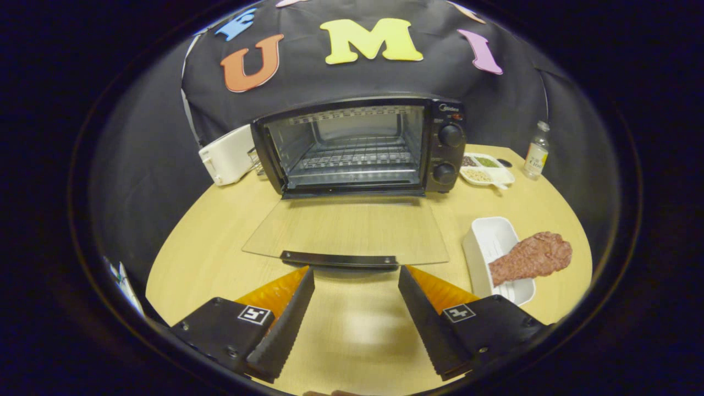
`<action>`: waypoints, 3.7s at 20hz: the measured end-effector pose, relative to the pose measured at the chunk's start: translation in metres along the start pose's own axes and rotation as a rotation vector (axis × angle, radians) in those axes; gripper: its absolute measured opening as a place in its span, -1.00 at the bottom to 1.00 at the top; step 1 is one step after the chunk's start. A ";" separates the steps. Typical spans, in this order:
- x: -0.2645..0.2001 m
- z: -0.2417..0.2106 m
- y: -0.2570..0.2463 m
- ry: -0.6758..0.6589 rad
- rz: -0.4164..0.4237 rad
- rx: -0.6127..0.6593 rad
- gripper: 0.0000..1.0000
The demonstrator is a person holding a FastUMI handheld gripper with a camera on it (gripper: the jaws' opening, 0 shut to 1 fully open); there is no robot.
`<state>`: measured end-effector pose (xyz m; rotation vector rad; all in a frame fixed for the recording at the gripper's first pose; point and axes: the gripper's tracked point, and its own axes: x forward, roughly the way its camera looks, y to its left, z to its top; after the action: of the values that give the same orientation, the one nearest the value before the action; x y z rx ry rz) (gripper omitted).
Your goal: Open the toaster oven, put the food inside, and close the toaster oven door.
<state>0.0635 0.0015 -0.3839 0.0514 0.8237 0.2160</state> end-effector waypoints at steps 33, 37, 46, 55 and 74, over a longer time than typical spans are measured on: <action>-0.087 0.034 -0.197 0.061 0.224 0.254 -0.83; -0.108 0.050 -0.174 -0.011 0.117 0.037 -0.83; -0.097 0.060 -0.081 -0.064 0.021 -0.304 -0.83; -0.038 0.066 0.000 -0.110 0.037 -0.288 -0.83; 0.118 0.167 0.032 -0.539 0.208 0.637 -0.81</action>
<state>0.2578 0.0639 -0.3514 0.7654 0.3191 0.1179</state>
